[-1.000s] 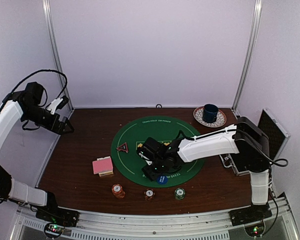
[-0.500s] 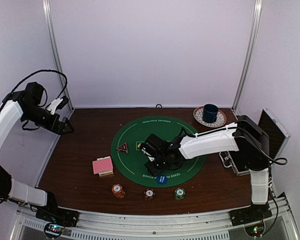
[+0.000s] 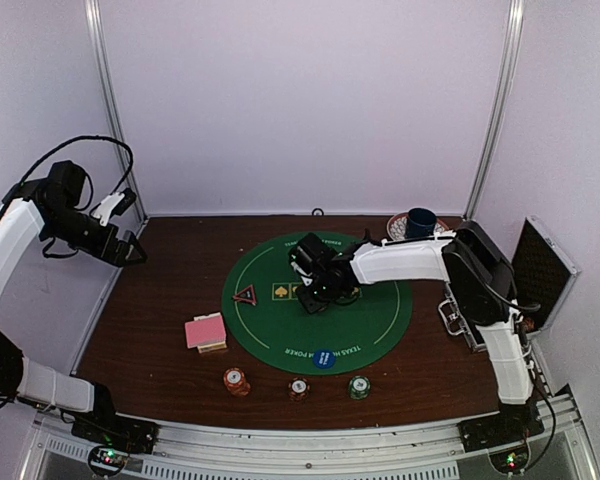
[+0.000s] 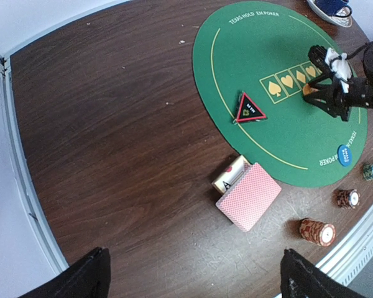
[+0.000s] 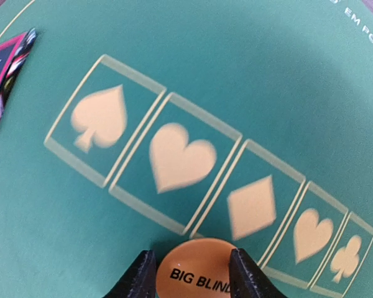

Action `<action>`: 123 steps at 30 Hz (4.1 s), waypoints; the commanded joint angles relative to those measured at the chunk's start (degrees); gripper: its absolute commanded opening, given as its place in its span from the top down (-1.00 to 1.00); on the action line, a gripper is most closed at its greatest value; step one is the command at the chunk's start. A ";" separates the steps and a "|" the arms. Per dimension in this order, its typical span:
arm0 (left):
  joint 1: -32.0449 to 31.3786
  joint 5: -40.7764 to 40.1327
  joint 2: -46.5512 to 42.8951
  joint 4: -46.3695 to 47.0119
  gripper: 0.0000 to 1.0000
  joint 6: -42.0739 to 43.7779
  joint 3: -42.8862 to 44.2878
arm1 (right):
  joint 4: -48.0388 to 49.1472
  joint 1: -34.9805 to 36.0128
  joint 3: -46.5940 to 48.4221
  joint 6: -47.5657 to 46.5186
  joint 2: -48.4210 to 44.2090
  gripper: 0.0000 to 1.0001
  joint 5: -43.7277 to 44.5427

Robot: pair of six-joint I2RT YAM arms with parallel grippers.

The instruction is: Distribute texas hold em gaming equipment

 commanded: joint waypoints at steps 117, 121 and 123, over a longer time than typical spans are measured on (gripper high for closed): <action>0.18 2.77 -0.73 -1.75 -0.95 2.31 2.01 | -5.42 -1.65 -1.33 1.62 -7.88 -0.55 -9.77; 0.19 2.72 -0.99 -1.84 -0.95 2.25 1.91 | -5.81 3.62 -10.72 2.25 -13.67 -0.53 -9.87; 0.18 2.67 -1.19 -1.89 -0.95 2.26 1.91 | -6.28 6.08 -13.63 2.34 -15.65 -0.51 -9.76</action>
